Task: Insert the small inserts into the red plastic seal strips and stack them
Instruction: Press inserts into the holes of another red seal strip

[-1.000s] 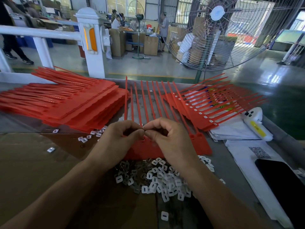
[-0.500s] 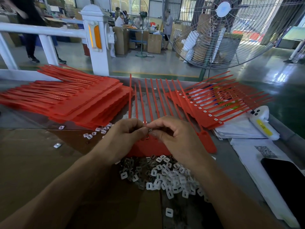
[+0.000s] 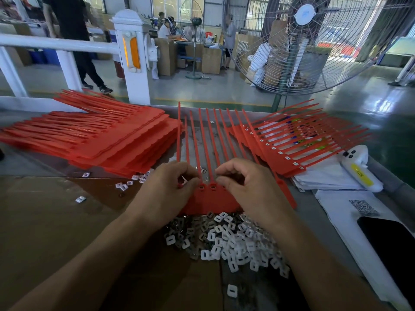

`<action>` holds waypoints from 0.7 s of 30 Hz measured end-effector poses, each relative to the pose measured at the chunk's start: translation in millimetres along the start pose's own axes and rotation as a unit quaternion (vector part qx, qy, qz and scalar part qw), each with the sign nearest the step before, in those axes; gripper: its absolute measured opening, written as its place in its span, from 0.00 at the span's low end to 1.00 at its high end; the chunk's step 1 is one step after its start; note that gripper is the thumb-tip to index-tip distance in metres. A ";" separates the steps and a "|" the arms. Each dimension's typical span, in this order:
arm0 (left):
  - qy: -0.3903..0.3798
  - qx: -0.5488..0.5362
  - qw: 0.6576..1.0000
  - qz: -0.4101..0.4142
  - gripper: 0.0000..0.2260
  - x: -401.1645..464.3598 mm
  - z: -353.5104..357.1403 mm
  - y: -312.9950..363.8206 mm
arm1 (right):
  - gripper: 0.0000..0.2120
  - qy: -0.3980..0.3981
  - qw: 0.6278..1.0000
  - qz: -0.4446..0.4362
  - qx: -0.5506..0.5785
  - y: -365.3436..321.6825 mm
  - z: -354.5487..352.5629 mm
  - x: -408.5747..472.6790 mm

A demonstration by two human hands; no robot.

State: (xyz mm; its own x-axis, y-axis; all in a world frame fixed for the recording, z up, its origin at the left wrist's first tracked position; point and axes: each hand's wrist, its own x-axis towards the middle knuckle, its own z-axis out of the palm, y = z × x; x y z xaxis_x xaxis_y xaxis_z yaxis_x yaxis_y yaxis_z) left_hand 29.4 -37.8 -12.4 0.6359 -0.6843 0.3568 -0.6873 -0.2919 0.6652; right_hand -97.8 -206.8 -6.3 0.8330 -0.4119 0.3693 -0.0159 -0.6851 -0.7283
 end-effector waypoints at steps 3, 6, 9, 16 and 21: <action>-0.002 0.082 0.997 0.015 0.07 0.2 1.4 -5.3 | 0.05 0.012 0.999 0.031 -0.034 9.5 -5.3 2.1; -0.033 0.115 0.993 0.002 0.13 0.0 0.3 -6.0 | 0.05 0.030 0.997 0.051 -0.043 17.0 -10.7 4.2; -0.052 0.128 0.990 -0.007 0.17 -0.5 -0.4 -5.8 | 0.06 0.043 0.996 0.064 -0.049 23.2 -17.6 5.7; -0.068 0.153 0.986 -0.012 0.21 -0.3 0.3 -5.9 | 0.04 0.022 0.992 0.101 -0.078 36.1 -33.9 7.4; -0.064 0.157 0.985 -0.010 0.21 -0.4 1.2 -6.5 | 0.05 -0.016 0.989 0.107 -0.101 37.3 -30.4 8.0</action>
State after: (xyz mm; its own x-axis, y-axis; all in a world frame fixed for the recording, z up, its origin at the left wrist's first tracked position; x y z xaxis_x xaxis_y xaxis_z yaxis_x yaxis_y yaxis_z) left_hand 33.3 -36.4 -17.6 0.6152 -0.7492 0.2454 -0.7622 -0.4856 0.4281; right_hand -108.5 -253.9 -13.0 0.8159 -0.5434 0.1977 -0.3019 -0.6918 -0.6559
